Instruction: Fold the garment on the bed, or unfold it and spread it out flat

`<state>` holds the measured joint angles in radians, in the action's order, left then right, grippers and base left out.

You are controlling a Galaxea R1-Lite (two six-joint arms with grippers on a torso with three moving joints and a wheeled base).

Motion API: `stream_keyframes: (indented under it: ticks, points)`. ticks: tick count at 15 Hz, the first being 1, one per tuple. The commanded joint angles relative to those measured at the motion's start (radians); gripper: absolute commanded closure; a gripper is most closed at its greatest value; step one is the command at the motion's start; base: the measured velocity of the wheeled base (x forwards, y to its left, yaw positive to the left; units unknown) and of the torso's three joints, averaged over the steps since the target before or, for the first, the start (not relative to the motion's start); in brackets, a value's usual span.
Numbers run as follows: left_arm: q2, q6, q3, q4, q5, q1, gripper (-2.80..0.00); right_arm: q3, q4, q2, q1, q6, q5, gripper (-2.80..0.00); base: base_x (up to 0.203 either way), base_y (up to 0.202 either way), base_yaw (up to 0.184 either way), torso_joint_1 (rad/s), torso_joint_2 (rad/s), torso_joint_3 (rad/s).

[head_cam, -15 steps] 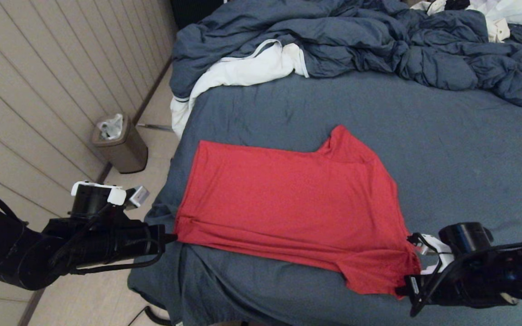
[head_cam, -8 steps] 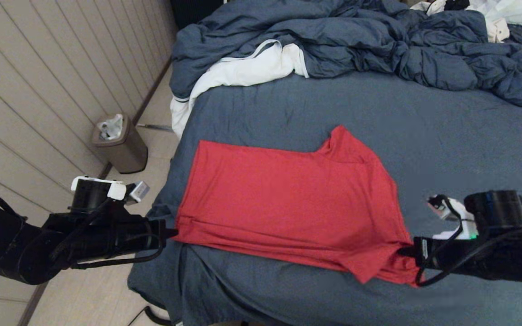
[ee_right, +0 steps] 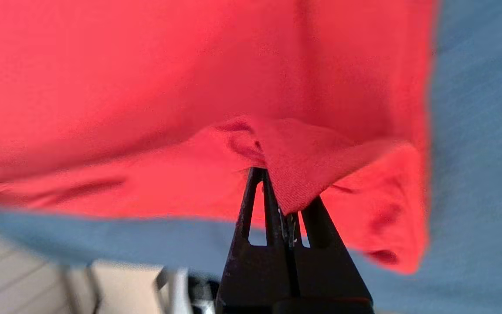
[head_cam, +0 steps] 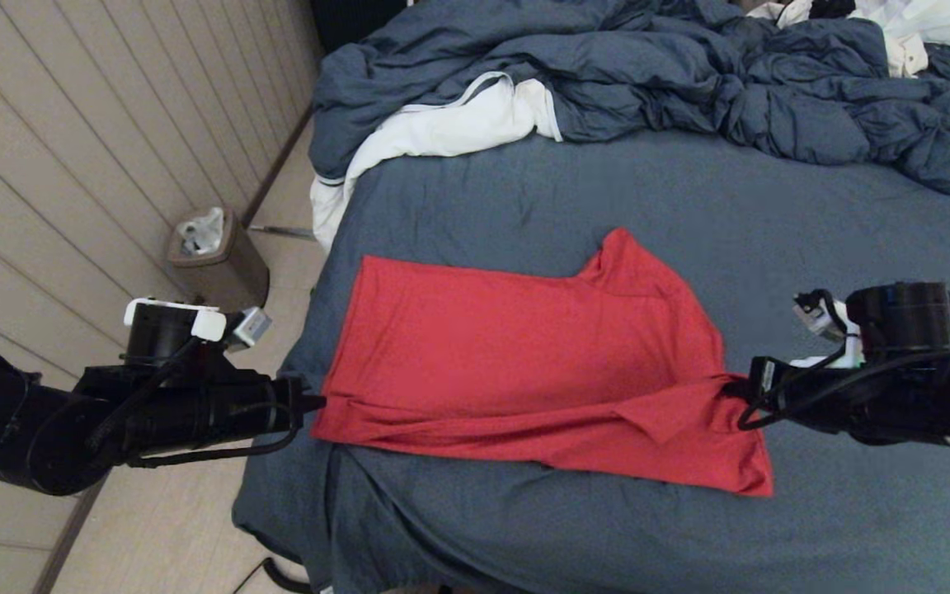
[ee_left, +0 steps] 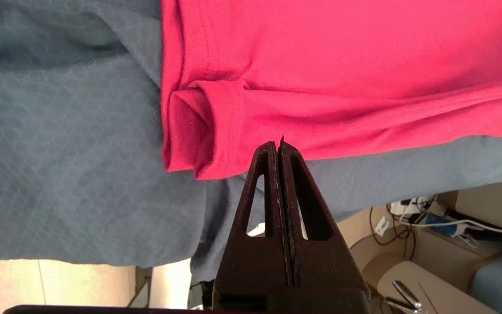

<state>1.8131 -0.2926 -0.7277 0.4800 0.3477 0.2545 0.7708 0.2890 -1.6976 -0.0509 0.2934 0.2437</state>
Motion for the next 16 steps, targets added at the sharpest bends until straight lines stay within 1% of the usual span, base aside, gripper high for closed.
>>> stream_keyframes:
  ticks: [1,5,6,8,14,16]
  points:
    - [-0.005,0.0,-0.001,0.003,0.002,0.002,0.0,0.014,0.006,-0.071,0.008,0.001,-0.024,0.0,0.0,0.0,0.0,0.0,0.0,0.0]
    - [-0.012,0.004,0.005,0.002,0.002,0.002,0.0,0.008,0.006,-0.133,0.01,0.001,-0.053,0.0,0.0,0.0,0.0,0.0,0.0,0.0]
    - [-0.012,0.004,0.005,0.002,0.002,0.002,0.0,0.007,0.006,-0.136,0.009,0.001,-0.055,-2.8,0.0,0.0,0.0,0.0,0.0,0.0]
    - [-0.012,0.006,0.01,0.003,0.002,0.002,0.0,0.008,0.006,-0.154,0.011,0.0,-0.083,-2.8,0.0,0.0,0.0,0.0,0.0,0.0]
    - [-0.052,0.004,0.004,-0.02,0.002,0.002,0.0,-0.012,0.002,-0.099,0.008,0.006,-0.078,-2.8,0.0,0.0,0.0,0.0,0.0,0.0]
    - [-0.075,0.004,0.001,-0.026,-0.001,0.016,0.0,-0.031,0.001,-0.051,0.011,0.007,-0.078,-2.8,0.0,0.0,0.0,0.0,0.0,0.0]
